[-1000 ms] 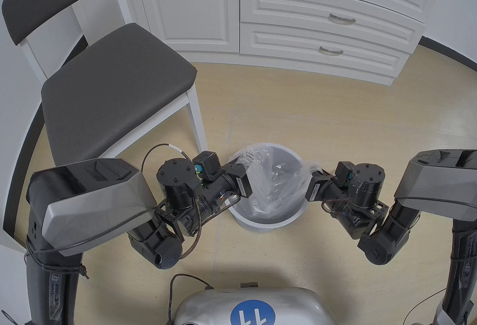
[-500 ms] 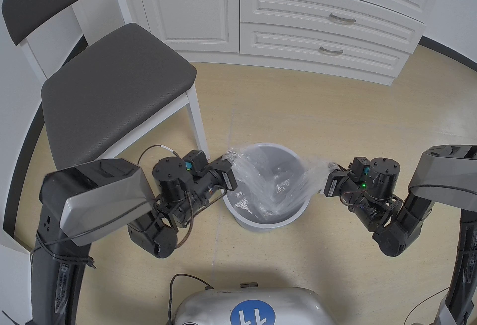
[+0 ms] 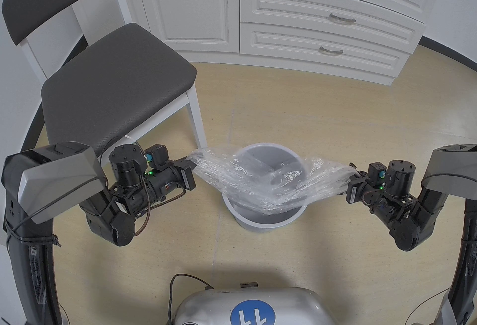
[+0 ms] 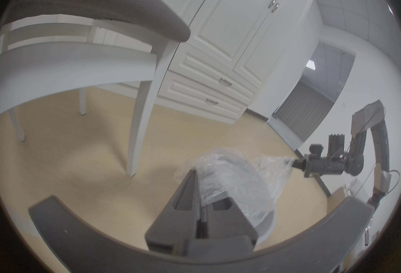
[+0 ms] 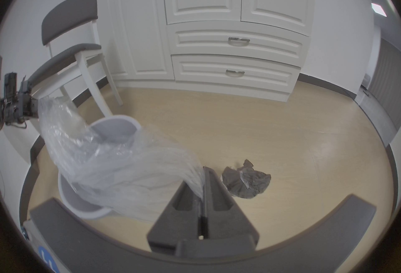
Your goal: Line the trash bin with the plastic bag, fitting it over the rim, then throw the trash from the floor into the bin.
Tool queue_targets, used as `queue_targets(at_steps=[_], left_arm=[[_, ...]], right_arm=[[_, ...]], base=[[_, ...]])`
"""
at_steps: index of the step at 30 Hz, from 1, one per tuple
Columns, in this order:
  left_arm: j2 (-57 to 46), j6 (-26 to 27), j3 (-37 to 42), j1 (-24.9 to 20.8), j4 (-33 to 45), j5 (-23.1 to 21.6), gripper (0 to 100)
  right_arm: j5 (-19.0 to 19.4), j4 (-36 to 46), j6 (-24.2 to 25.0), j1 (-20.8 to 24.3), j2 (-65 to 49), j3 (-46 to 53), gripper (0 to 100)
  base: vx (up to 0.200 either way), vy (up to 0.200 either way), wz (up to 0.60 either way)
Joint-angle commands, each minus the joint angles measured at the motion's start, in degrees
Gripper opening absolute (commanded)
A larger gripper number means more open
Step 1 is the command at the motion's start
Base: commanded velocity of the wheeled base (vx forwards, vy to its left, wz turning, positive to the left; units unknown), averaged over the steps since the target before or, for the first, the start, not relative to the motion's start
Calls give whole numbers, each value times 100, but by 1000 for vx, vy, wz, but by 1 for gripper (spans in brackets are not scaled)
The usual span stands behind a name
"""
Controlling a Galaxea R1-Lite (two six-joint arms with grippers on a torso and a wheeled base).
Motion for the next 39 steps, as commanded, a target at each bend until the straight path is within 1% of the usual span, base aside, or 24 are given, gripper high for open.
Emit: queue_targets(at_steps=[1,7,9,10,11,12,19,22,24,26,29,32,34,36,37,38,39], left_arm=[[-308,367,126,208,456,-10,0],[-361,824,187,296,904,-10,0],[-343,1088,293,323,957,-10,0],[-343,1088,293,323,957,-10,0],[-317,1264,372,323,957,-10,0],[-308,1325,416,314,957,-10,0],[-238,1431,486,270,957,-10,0],[-247,1431,495,279,965,-10,0],[-264,1475,583,279,965,-10,0],[-273,1765,741,279,983,-19,0],[-334,2160,864,314,1141,-19,0],[-519,2283,987,314,1326,-19,0],[-598,2389,1136,314,1396,-37,0],[-598,2679,1242,358,1423,-125,0],[-598,2705,1251,366,1423,-142,0],[-598,2995,1356,446,1449,-283,0],[-607,3127,1409,481,1449,-388,0]], right_arm=[[259,3,-309,-317,5,348,0],[268,-6,-924,-484,14,673,0],[268,-6,-1091,-528,49,796,0],[268,-6,-1091,-528,49,796,0],[268,-6,-1214,-528,84,849,0],[268,-6,-1267,-537,110,875,0],[277,-14,-1566,-545,269,1042,0],[286,-23,-1601,-563,251,1095,0],[374,-23,-1671,-563,225,1209,0],[523,-67,-1918,-563,207,1385,0],[567,-120,-2137,-563,102,1578,0],[629,-111,-2260,-563,-100,1824,0],[848,-111,-2542,-581,-241,2088,0],[1086,-120,-2928,-677,-285,2290,0],[1103,-120,-2955,-686,-285,2299,0],[1235,-155,-3262,-748,-311,2422,0],[1270,-208,-3359,-774,-320,2484,0]], base=[[0,0,0],[0,0,0],[0,0,0],[0,0,0],[0,0,0],[0,0,0],[0,0,0],[0,0,0],[0,0,0],[0,0,0],[0,0,0],[0,0,0],[0,0,0],[0,0,0],[0,0,0],[0,0,0],[0,0,0]])
